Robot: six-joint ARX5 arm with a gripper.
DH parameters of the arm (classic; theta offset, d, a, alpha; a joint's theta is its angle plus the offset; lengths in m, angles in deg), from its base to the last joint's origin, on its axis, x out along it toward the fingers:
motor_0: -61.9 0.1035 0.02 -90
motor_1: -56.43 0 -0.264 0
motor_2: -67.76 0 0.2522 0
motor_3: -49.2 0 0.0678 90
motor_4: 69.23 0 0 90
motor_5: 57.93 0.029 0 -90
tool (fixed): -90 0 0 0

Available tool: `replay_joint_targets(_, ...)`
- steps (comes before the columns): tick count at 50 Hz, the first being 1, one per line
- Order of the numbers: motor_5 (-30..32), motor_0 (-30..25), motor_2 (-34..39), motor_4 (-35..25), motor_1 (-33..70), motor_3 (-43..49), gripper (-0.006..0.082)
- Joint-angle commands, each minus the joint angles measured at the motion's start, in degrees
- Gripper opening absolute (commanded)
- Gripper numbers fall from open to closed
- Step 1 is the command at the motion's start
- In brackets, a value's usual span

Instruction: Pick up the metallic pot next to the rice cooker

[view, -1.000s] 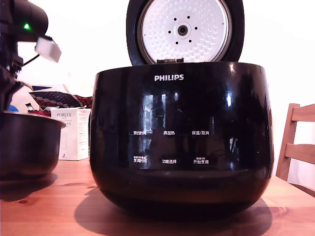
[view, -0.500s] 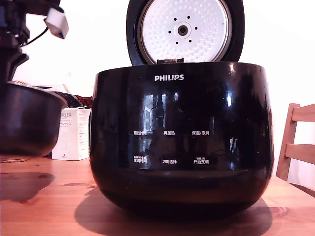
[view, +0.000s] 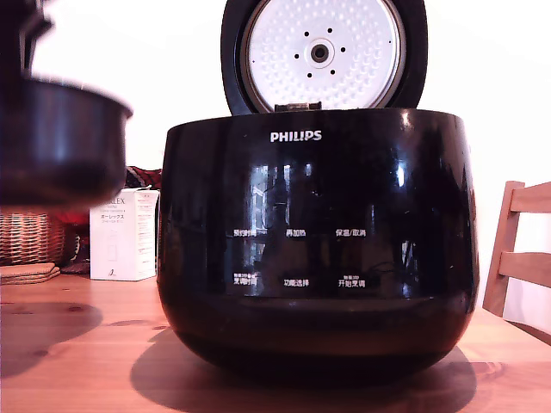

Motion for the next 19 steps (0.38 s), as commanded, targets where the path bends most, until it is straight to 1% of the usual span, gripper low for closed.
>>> replay_joint_targets(1, -0.4, -0.3, -1.6, 0.3, -1.6, -0.9, -0.0022)
replay_joint_targets(19, -1.2, -1.1, -1.6, 0.4, -3.6, -0.9, -0.0021)
